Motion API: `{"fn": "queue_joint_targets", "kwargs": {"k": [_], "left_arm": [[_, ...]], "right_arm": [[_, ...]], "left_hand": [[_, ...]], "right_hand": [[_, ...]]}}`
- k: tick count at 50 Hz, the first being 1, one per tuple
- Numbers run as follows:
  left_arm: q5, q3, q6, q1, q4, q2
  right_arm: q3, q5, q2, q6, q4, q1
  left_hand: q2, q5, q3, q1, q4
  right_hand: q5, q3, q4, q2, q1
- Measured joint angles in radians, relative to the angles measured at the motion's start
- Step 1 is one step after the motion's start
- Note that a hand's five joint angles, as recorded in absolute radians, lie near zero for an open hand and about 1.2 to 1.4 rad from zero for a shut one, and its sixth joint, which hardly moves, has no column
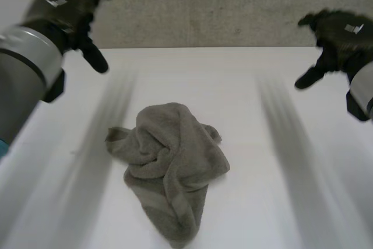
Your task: Fold the laundry
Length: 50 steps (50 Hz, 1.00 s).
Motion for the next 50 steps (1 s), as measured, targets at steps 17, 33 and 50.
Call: {"fn": "queue_joint_targets", "kwargs": {"k": [17, 33, 50], "left_arm": [[0.042, 0.098, -0.117, 0.125, -0.230, 0.062], [0.065, 0.057, -0.104, 0.131, -0.199, 0.058], [0.339, -0.003, 0.046, 0.178, -0.156, -0.253]], "right_arm": [[-0.210, 0.070, 0.025, 0.089, 0.150, 0.030], [-0.200, 0.002, 0.072, -0.065, 0.216, 0.068], [-0.183, -0.079, 0.399, 0.016, 0.310, 0.270]], "left_hand": [[-0.001, 0.000, -0.004, 0.000, 0.000], [-0.001, 0.000, -0.004, 0.000, -0.001], [-0.001, 0.000, -0.004, 0.000, -0.001]], "right_hand": [[0.000, 0.000, 0.000, 0.000, 0.000], [0.000, 0.000, 0.000, 0.000, 0.000], [0.000, 0.000, 0.000, 0.000, 0.000]]}}
